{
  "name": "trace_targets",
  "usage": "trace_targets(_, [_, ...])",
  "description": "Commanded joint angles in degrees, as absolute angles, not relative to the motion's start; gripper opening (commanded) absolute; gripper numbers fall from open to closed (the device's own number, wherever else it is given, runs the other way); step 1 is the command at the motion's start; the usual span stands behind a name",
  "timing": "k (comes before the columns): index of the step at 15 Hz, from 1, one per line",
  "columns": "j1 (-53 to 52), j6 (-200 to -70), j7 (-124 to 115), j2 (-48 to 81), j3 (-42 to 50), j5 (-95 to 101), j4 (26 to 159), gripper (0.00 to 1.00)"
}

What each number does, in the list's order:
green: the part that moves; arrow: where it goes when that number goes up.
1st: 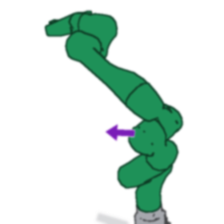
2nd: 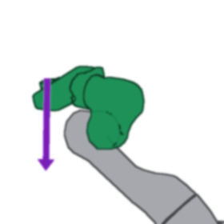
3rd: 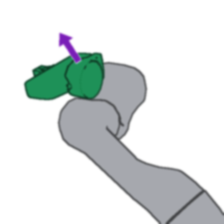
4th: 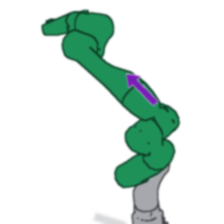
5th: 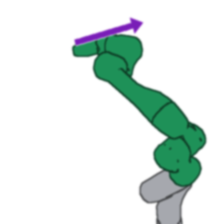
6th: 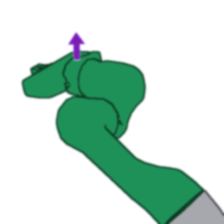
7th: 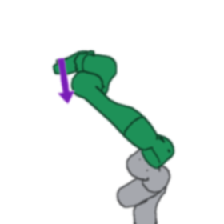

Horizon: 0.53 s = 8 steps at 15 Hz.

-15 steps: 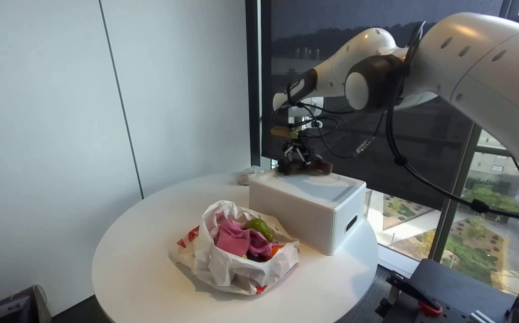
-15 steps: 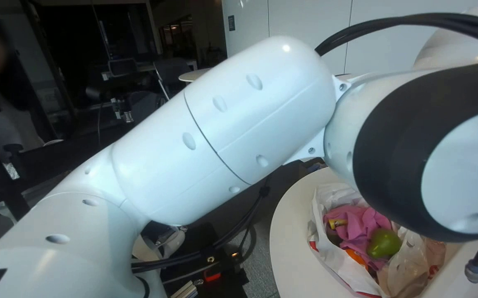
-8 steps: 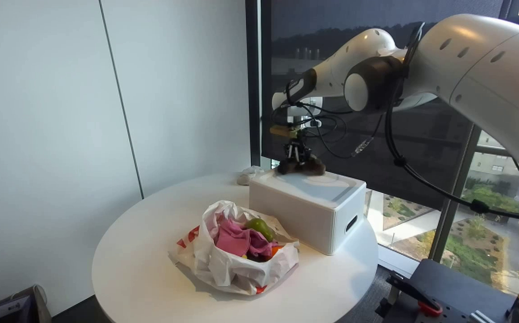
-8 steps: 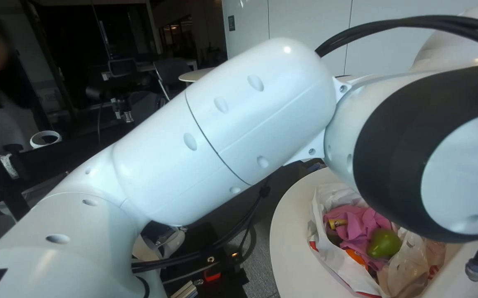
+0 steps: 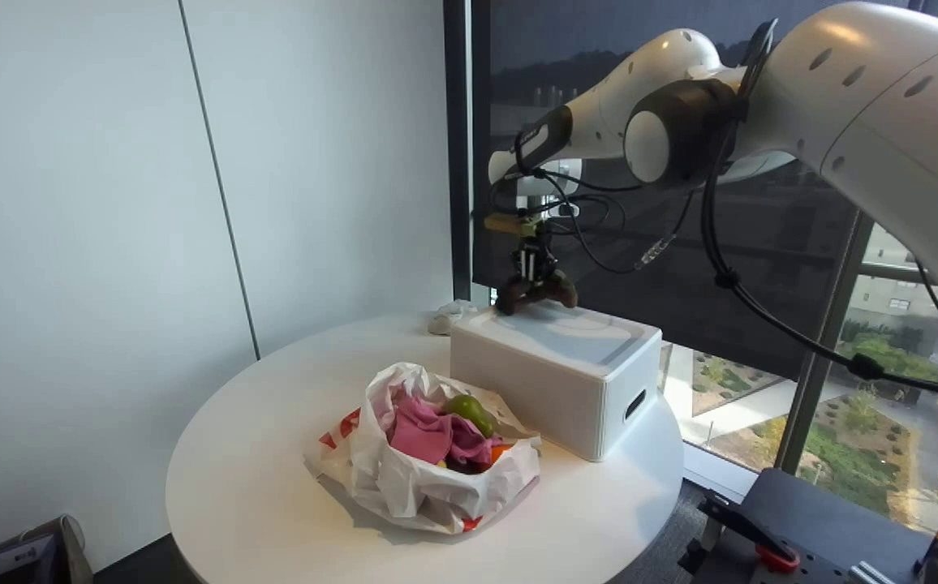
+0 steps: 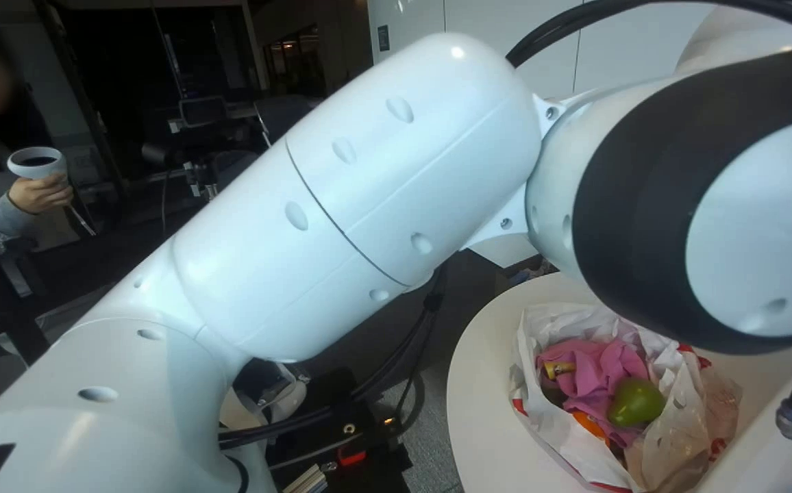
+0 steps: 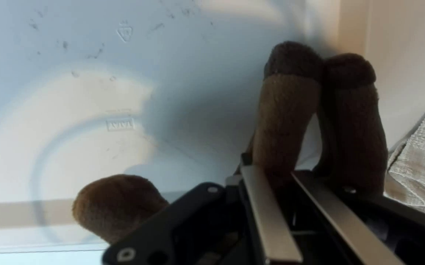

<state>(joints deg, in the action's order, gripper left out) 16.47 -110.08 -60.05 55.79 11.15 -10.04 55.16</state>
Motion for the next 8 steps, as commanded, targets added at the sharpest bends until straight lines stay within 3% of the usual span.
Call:
trace_targets(1, [13.5,-110.3,-55.2,45.7,10.9,-8.3,65.8,0.15])
trace_targets(8, [4.7,-107.3,-44.2,32.2,9.1,-3.4,84.2,0.13])
